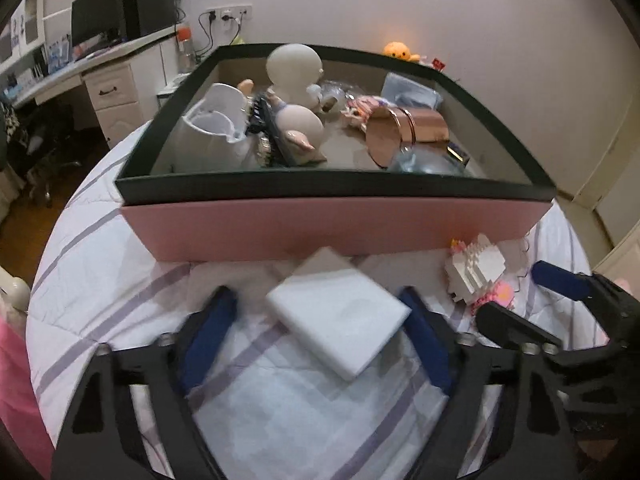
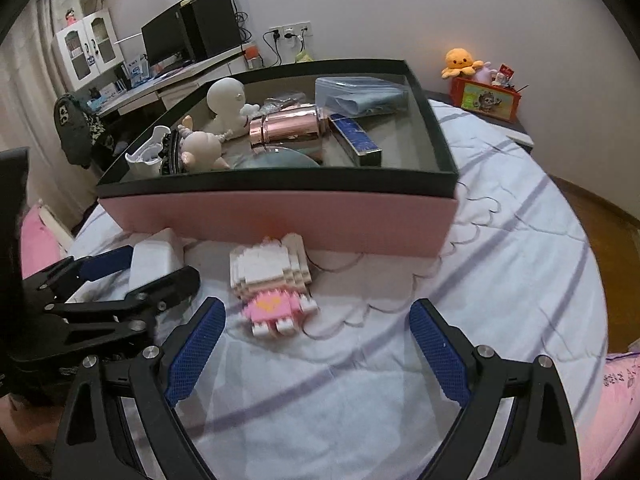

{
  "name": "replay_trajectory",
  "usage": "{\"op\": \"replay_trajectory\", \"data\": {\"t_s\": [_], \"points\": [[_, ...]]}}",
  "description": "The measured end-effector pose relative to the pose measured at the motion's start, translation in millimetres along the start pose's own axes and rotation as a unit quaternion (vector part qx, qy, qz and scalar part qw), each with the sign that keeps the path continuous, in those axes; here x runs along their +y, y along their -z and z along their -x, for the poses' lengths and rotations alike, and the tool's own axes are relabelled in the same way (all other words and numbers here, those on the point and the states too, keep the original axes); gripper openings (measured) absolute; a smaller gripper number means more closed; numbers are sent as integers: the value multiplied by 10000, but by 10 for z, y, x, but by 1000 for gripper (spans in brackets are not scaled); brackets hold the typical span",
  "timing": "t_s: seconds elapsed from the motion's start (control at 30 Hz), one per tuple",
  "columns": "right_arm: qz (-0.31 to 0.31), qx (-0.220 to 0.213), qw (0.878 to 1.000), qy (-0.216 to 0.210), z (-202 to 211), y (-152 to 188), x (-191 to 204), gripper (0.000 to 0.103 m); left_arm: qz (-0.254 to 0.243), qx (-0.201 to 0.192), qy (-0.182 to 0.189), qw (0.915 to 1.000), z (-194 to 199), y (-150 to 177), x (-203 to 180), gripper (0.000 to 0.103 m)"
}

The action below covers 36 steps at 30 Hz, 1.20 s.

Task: Organize rigid objects
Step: 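Grasp the white square pad with the left tool while the right tool grasps the white-and-pink block figure, then carry the white pad and block figure into the pink box and release both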

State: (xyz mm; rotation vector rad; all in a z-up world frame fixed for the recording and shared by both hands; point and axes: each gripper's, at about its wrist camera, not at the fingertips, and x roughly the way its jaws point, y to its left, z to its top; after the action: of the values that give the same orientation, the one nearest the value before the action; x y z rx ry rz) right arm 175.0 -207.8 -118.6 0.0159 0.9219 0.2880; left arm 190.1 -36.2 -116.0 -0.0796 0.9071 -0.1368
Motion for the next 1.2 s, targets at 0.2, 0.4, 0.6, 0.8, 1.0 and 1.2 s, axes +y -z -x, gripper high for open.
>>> {"op": "replay_trajectory", "data": {"t_s": [0.2, 0.4, 0.6, 0.8, 1.0, 1.2], "points": [[361, 19, 9990, 274, -151, -51, 196, 74, 44, -68, 91, 9999, 118, 94, 154, 65], [446, -67, 9988, 211, -13, 33, 253, 45, 94, -127, 126, 9998, 235, 178, 196, 65], [372, -262, 9989, 87, 236, 25, 230, 45, 62, -242, 201, 9995, 382, 167, 183, 65], [359, -638, 9972, -163, 587, -288, 196, 45, -91, -568, 237, 9981, 641, -91, 120, 65], [282, -846, 9959, -158, 690, -776, 93, 45, -315, -964, 175, 9947, 880, -564, 12, 65], [108, -813, 9965, -178, 615, -1217, -42, 45, -381, -1114, 106, 9930, 899, -1044, -34, 65]]}}
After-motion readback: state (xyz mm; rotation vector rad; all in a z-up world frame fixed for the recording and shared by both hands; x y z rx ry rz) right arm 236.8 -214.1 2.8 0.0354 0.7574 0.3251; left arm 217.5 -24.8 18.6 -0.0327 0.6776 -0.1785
